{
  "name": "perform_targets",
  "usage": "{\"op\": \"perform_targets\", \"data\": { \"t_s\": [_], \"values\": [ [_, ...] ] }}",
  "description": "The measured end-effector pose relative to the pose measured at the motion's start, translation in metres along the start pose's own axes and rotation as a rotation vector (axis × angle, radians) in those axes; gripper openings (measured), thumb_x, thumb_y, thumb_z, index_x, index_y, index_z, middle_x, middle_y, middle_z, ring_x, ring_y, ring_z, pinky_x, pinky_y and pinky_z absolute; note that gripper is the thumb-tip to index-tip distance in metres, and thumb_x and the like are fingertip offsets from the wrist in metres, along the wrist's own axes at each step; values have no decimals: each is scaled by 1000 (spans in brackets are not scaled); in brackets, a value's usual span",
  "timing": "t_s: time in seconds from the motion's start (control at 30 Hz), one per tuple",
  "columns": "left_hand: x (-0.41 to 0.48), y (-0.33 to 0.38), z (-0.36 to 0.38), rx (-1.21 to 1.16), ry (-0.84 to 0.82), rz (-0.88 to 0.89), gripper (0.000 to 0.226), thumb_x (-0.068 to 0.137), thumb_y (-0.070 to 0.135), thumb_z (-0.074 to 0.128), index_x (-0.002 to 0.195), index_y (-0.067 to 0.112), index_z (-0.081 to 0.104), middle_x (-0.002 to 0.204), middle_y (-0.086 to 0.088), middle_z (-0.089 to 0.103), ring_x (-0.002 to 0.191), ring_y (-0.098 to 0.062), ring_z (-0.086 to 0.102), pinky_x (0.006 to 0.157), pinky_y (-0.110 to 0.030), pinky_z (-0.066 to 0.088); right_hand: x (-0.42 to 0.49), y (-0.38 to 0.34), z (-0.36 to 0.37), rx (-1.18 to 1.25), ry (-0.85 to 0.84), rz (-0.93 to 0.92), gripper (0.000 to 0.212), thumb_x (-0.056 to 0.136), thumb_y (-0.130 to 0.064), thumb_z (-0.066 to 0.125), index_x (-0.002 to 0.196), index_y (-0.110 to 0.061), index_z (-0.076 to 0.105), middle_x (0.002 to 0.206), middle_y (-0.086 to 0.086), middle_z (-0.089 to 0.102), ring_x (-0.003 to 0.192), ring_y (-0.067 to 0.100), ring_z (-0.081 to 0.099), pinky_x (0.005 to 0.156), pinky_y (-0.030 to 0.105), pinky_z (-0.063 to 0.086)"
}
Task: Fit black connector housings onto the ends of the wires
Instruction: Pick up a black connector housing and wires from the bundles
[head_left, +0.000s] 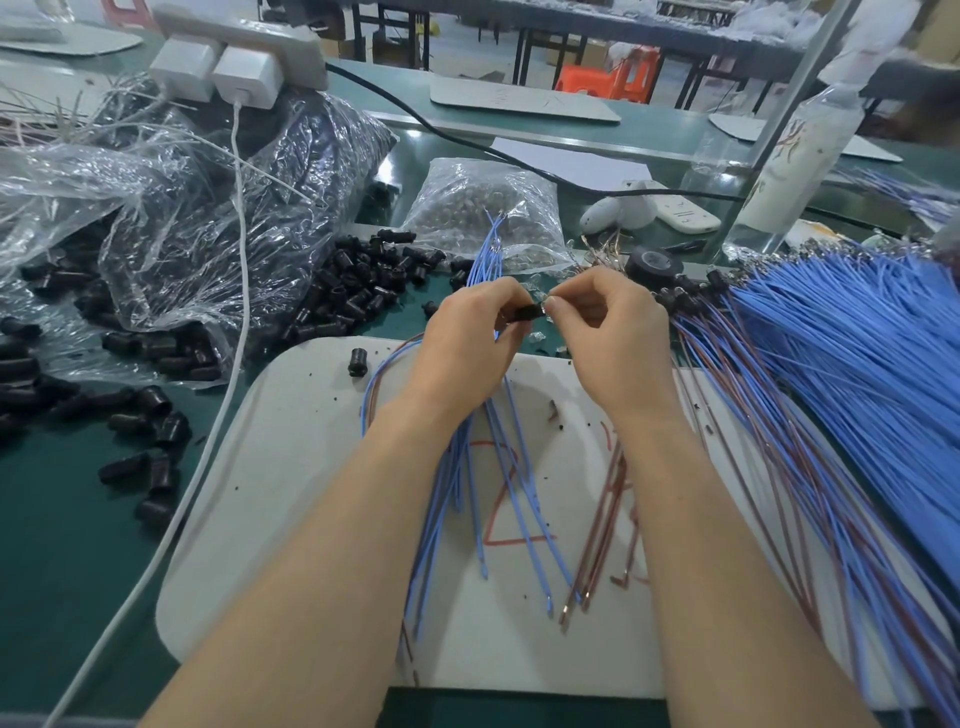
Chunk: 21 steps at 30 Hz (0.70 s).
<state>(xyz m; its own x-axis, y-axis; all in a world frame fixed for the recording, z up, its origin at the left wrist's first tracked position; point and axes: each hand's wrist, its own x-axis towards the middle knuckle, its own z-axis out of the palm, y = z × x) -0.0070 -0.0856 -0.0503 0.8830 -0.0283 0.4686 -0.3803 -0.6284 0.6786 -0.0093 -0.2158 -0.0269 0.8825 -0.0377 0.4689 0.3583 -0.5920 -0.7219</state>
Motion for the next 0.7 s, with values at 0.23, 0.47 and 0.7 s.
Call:
{"op": "perform_targets", "data": {
  "t_s": [0.23,0.47,0.7],
  "values": [
    [1,-3,-3,-124,117,-105,14,86,3,60,97,11,61,86,4,66,84,-15,64,83,-30,51,2,0,1,171,82,101,11,89,-7,59,95,-15,65,83,-9,64,77,4,60,79,19,50],
    [2,-2,-5,-271,168,-156,20,84,-3,60,95,13,59,90,2,68,86,-11,65,87,-27,52,1,-2,5,156,68,83,15,86,-2,60,90,-16,64,78,-13,61,71,-2,57,75,12,46],
    [1,0,-6,-270,120,-150,20,84,-5,57,99,8,60,90,-2,67,88,-14,64,84,-19,50,-3,-8,9,178,49,-12,9,87,-9,64,94,-14,64,80,-16,62,73,-7,58,76,11,47]
  ]
}}
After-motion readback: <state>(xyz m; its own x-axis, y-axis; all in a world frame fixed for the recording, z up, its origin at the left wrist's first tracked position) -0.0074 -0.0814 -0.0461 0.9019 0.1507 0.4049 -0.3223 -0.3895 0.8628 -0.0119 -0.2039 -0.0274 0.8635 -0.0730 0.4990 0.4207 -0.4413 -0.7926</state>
